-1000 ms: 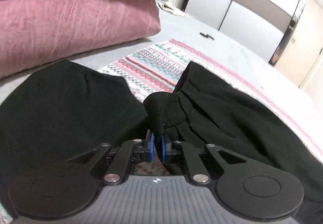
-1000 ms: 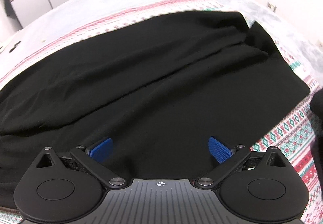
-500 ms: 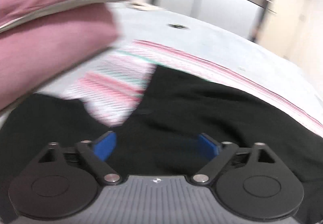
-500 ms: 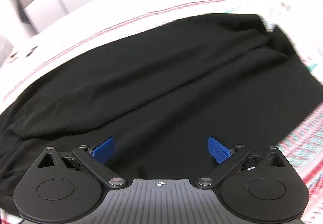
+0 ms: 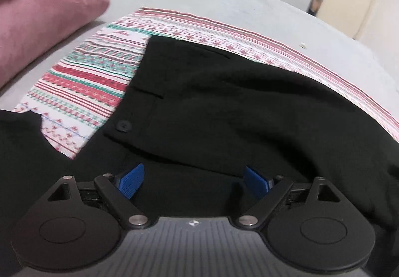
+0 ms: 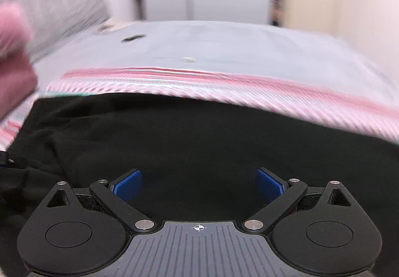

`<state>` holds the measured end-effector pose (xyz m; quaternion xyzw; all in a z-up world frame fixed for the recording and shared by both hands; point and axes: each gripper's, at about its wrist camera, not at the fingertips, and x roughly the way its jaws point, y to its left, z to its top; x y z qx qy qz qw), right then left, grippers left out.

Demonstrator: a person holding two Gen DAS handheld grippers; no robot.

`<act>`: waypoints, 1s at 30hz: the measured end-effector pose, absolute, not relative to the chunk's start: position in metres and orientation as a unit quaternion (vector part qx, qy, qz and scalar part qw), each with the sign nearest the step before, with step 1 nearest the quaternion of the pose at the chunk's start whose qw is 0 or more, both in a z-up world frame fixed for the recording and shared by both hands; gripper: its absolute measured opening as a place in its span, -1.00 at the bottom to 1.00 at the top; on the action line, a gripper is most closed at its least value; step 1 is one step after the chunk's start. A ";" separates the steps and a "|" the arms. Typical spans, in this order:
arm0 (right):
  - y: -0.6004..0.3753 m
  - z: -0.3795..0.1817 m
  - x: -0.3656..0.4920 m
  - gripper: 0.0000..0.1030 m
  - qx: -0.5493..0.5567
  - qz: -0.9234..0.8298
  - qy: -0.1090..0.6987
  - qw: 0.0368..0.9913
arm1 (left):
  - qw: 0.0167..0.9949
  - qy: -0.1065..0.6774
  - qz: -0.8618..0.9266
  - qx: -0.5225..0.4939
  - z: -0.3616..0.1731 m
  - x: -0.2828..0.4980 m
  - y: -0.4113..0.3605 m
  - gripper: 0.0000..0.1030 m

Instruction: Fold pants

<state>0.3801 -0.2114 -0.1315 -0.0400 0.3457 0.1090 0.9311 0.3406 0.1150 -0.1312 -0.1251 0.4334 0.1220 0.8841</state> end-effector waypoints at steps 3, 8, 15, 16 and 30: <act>-0.162 -0.127 0.433 0.91 -0.096 0.151 0.338 0.924 | 0.878 0.440 0.130 -0.135 -0.133 0.330 0.109 0.99; -0.088 -0.140 0.501 0.91 -0.211 0.217 0.332 0.893 | 0.867 0.453 0.123 -0.170 -0.138 0.334 0.119 0.99; -0.053 -0.177 0.543 0.22 -0.253 0.270 0.404 0.836 | 0.873 0.460 0.117 -0.117 -0.149 0.346 0.110 0.99; -0.060 -0.175 0.544 -0.50 -0.224 0.299 0.419 0.828 | 0.872 0.459 0.118 -0.121 -0.149 0.346 0.111 0.99; -0.064 -0.124 0.368 -0.99 -0.307 0.286 0.286 0.861 | 0.879 0.444 0.119 -0.129 -0.141 0.339 0.112 0.99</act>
